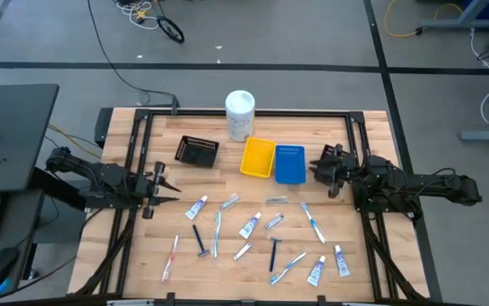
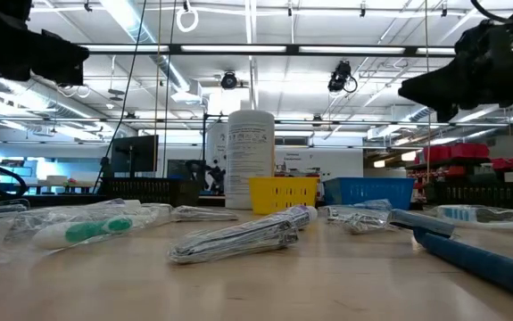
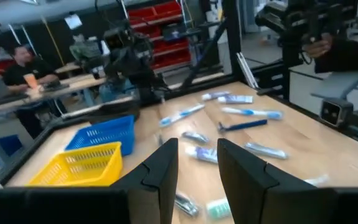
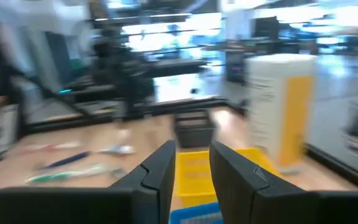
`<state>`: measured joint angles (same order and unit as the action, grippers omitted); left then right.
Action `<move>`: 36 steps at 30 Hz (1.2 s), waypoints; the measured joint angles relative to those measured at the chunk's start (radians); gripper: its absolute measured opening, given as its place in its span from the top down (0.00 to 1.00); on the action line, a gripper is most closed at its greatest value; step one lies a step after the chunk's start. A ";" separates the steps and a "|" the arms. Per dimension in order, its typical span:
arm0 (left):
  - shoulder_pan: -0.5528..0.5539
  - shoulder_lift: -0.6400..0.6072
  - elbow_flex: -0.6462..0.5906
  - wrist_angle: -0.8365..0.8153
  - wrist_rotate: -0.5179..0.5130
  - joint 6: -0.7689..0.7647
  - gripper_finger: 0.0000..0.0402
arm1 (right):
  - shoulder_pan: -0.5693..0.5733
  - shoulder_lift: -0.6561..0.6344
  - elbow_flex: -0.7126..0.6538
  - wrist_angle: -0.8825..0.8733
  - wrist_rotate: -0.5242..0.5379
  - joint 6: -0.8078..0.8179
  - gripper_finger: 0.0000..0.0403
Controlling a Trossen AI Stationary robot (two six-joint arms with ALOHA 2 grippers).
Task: Pick & Place Travel size toiletries
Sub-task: Put the white toothpaste into the left black bin
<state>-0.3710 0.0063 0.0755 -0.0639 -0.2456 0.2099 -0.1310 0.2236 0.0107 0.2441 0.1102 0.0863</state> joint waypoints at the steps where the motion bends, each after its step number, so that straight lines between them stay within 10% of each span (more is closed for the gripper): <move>1: 0.000 0.000 0.000 0.024 -0.028 0.008 0.70 | 0.000 0.002 0.000 0.000 0.056 0.008 0.73; 5: 0.001 0.000 0.000 0.170 -0.171 -0.044 0.70 | -0.001 0.023 0.000 0.001 0.263 0.079 0.73; 14: 0.001 0.026 0.000 0.318 -0.209 -0.037 0.75 | 0.000 0.116 0.000 0.175 0.273 0.108 0.73; 25: 0.001 0.330 0.000 0.765 -0.196 0.162 0.83 | 0.000 0.341 0.000 0.555 0.123 0.048 0.73; 36: 0.001 0.635 0.120 0.750 -0.438 -0.017 0.73 | 0.001 0.548 0.029 0.620 0.037 0.066 0.73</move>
<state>-0.3702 0.6411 0.1955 0.6863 -0.6836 0.1932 -0.1303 0.7719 0.0401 0.8644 0.1472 0.1528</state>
